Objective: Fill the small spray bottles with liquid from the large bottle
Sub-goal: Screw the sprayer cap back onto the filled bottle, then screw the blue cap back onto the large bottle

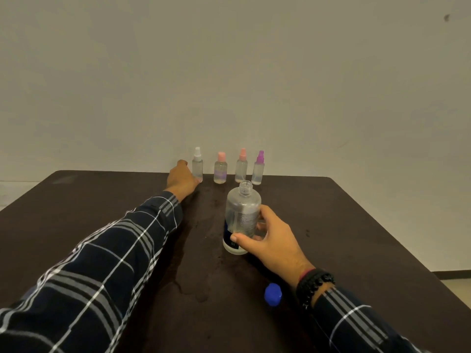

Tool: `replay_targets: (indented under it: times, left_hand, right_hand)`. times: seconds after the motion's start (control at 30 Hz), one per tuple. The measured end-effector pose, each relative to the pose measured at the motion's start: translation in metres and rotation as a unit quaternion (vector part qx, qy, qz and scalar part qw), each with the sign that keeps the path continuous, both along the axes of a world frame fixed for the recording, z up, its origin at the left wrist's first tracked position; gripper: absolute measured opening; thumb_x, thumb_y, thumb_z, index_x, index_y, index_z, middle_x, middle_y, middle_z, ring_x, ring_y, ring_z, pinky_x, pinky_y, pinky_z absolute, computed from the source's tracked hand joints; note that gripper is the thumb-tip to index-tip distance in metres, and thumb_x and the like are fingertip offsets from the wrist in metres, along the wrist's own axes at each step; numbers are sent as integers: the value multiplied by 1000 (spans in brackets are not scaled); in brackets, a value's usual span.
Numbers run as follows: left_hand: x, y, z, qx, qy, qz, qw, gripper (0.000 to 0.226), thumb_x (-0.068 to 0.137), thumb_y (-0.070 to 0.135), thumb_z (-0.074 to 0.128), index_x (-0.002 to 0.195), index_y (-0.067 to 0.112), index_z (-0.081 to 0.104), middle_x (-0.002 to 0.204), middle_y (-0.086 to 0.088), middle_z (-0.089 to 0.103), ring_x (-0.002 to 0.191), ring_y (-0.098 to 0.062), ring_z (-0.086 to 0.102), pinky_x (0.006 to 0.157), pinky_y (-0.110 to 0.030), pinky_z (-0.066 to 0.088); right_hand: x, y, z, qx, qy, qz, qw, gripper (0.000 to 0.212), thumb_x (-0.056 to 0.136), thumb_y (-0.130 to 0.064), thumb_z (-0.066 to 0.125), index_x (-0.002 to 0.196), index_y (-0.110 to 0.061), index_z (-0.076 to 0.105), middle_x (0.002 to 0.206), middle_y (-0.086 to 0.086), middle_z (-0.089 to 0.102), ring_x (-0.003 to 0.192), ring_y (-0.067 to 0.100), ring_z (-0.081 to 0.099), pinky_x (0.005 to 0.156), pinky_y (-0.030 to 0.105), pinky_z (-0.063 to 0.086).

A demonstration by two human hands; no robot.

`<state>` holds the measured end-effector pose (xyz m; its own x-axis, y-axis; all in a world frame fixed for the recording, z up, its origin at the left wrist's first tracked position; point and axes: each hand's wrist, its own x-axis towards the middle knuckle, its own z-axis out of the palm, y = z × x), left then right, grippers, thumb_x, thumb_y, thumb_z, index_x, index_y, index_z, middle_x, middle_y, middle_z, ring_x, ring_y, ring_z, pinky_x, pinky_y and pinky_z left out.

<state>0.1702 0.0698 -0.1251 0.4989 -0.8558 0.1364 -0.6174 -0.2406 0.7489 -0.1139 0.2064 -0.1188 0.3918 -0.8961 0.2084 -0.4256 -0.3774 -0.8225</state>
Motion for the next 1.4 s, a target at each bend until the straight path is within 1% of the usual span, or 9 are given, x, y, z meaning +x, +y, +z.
replay_targets:
  times: [0.23,0.33,0.43,0.53,0.73,0.97,1.17,1.23,1.4]
  left_hand:
    - [-20,76,8,-91,-2,-68,994,47,94,23,66,139,17,50,132,-2,62,119,-20,61,103,-33,47]
    - [-49,117,27,-129,74,-219,964,54,91,58,60,137,29,53,132,10,61,119,-8,60,104,-37,49]
    - [-83,150,39,-70,102,-343,931,72,84,66,61,145,33,42,138,18,52,120,4,53,99,-20,47]
    - [-104,164,37,-72,82,-327,939,89,75,66,72,149,34,34,142,14,49,126,-4,50,103,-24,45]
    - [-112,184,34,-86,42,-282,955,80,80,54,76,147,35,36,140,10,53,123,-7,54,105,-29,45]
    - [-113,201,36,-82,26,-252,964,78,82,54,73,147,33,35,141,7,53,125,-12,54,102,-28,44]
    - [-114,203,33,-78,47,-245,965,81,82,55,74,149,32,34,142,8,53,126,-13,54,103,-30,45]
    - [-114,203,32,-78,51,-245,965,83,82,56,73,150,32,33,144,6,52,127,-13,53,106,-33,45]
    - [-114,200,28,-75,55,-241,966,87,81,58,73,152,32,29,149,5,48,132,-17,50,110,-39,43]
  right_hand:
    - [2,7,9,-1,5,-9,1000,58,78,-34,85,125,-34,52,104,-25,61,92,-22,56,75,1,44]
    - [3,11,17,2,24,-11,1000,58,78,-32,86,126,-29,53,102,-26,59,89,-18,58,86,10,50]
    - [-2,16,21,1,49,-15,999,81,75,-38,87,142,-22,46,127,-13,58,120,4,56,105,25,44]
    - [-15,27,25,6,80,-25,996,98,75,-49,84,153,-18,34,145,-3,51,136,14,47,110,31,40]
    - [-51,53,38,5,225,25,974,52,77,-58,78,118,-28,64,108,-10,62,100,5,60,84,20,48]
    - [-55,63,33,-2,290,28,956,22,84,-27,80,104,-24,74,102,-9,69,94,5,63,82,15,48]
    - [-45,55,46,8,392,33,919,30,87,-18,76,115,-22,68,118,-2,64,109,14,60,98,28,49]
    - [-45,48,55,-18,346,2,938,30,88,-18,75,116,-21,68,119,-2,64,107,13,60,98,28,49]
    - [-28,36,99,-122,56,-14,991,26,92,-13,69,116,-23,67,112,-8,65,97,4,62,88,12,48]
